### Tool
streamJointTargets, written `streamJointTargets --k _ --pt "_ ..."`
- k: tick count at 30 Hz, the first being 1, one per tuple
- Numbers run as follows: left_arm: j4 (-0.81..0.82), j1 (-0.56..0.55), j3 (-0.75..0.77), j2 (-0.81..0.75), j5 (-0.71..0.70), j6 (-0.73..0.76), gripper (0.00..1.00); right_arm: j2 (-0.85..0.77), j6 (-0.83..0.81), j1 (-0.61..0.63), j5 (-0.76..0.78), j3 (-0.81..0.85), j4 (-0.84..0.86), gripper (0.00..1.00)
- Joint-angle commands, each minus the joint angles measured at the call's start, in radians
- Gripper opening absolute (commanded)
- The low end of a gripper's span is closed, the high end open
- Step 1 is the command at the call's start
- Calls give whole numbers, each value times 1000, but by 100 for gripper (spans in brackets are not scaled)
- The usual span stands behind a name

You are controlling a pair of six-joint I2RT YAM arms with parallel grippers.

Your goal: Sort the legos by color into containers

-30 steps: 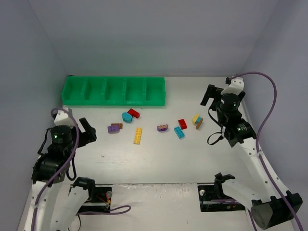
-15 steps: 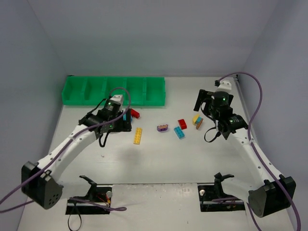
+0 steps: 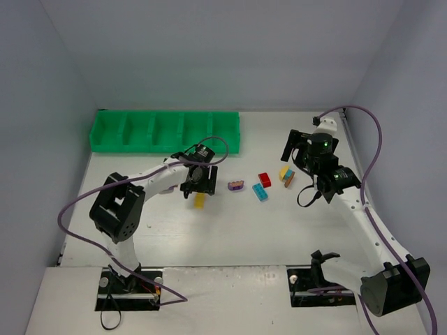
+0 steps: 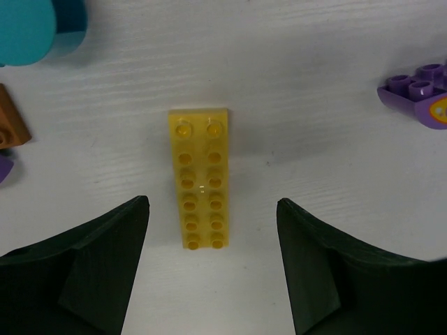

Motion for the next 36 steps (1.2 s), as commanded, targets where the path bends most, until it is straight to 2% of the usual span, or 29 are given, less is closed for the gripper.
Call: streamJointTargets --k 1,4,7,8,9,11,12,14,17,20,23,24,28,36 --pt "30 -7 62 17 -2 -26 67 -24 19 -6 -2 13 33 96" --pt "19 -7 72 62 -14 -27 67 -28 17 -6 1 10 33 96" --pt "22 -7 66 86 -8 -33 58 -33 14 -6 7 4 33 96" --pt "26 -7 63 88 -8 -36 51 -35 16 -6 8 4 33 96" --pt "26 -7 59 86 -10 -38 32 -35 13 -6 10 3 33 96" --pt "18 -7 59 76 -22 -36 20 -32 13 -6 12 1 33 96" --pt "12 -7 60 53 -30 -35 7 -32 14 -6 13 1 33 96" --pt "-11 -2 68 -13 -77 -18 0 -33 13 -6 13 3 33 95" --pt "-28 39 89 -128 -125 43 0 -42 5 -6 9 9 33 95" --pt "-40 146 141 -215 -120 129 0 -48 -7 -6 -1 16 32 94" --pt "-27 310 213 -253 -135 249 0 -50 -16 -6 -13 23 33 94" --pt "-19 311 233 -254 -154 279 0 -50 -18 -4 -18 24 33 94" --pt "31 497 379 -190 -149 416 0 -32 -33 -6 -53 27 36 94" --pt "266 689 482 -55 -145 540 0 -42 -53 -4 -126 1 58 94"
